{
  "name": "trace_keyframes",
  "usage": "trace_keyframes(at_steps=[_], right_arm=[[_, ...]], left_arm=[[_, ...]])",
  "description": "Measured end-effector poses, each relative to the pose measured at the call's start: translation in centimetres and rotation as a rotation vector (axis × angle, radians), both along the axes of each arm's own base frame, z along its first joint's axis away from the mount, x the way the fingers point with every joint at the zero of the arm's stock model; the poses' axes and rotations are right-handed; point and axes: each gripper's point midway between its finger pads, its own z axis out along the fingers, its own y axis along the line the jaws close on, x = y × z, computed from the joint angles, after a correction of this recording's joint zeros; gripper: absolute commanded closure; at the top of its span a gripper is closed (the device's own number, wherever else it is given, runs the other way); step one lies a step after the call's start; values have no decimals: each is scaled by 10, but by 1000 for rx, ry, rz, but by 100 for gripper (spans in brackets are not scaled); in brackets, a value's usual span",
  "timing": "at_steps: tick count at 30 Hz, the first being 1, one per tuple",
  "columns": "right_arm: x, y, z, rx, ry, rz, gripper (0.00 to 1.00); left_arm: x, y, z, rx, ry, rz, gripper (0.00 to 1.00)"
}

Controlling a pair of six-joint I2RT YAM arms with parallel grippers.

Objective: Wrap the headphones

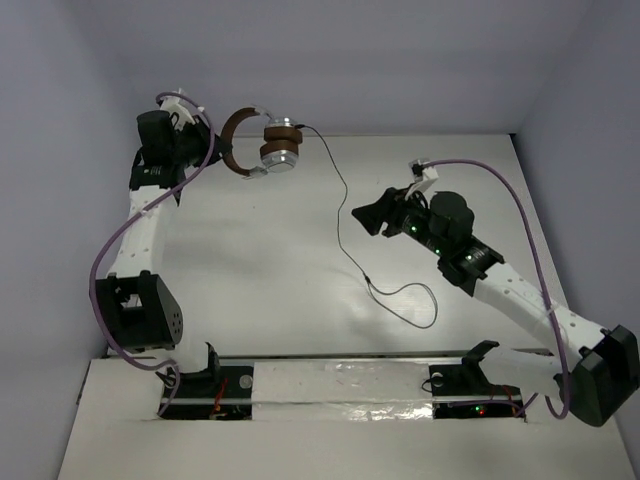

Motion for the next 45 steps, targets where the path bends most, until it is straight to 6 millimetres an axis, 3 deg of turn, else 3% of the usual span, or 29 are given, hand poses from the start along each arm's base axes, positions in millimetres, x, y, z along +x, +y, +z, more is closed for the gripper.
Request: trace_keyframes(at_steps=[7, 13, 22, 30, 33, 40, 45], right_arm=[[6, 19, -51, -86, 67, 90, 24], [8, 31, -75, -117, 70, 157, 25], [5, 36, -115, -127, 126, 185, 31], [-4, 33, -135, -103, 155, 184, 41], [-9, 31, -145, -92, 180, 185, 42], [-27, 21, -167, -86, 241, 183, 38], [-22, 27, -176, -87, 262, 195, 35]], left_arm=[[-14, -27, 29, -124, 4, -117, 100], [-20, -40, 63, -188, -43, -187, 100], [-24, -53, 94, -307, -69, -238, 100], [-19, -59, 178, -368, -228, -282, 100], [-21, -59, 197, -378, -270, -292, 100], [-16, -59, 196, -411, -254, -298, 100], [-11, -59, 189, -435, -227, -294, 100]])
